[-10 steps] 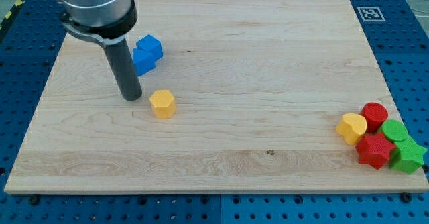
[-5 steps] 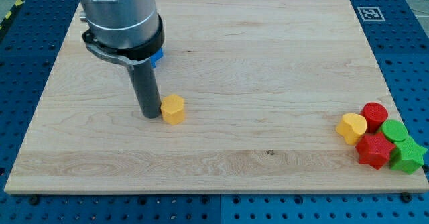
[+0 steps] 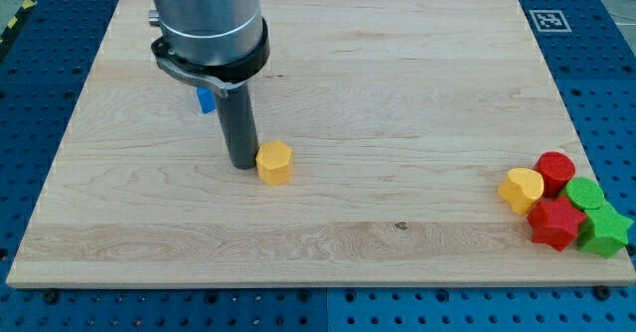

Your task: Take the yellow hexagon towards the yellow heart

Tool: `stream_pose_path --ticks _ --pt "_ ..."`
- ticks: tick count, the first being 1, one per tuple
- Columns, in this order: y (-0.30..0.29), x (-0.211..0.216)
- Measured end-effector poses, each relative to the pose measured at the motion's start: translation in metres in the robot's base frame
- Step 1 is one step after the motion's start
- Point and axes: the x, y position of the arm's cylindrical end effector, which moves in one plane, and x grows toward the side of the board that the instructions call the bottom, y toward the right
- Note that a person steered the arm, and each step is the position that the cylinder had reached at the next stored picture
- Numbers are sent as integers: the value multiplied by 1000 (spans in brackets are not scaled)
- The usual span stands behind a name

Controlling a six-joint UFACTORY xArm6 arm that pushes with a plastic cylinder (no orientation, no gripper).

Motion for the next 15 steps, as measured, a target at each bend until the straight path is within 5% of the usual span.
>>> stream_pose_path --ticks 15 --pt "101 41"
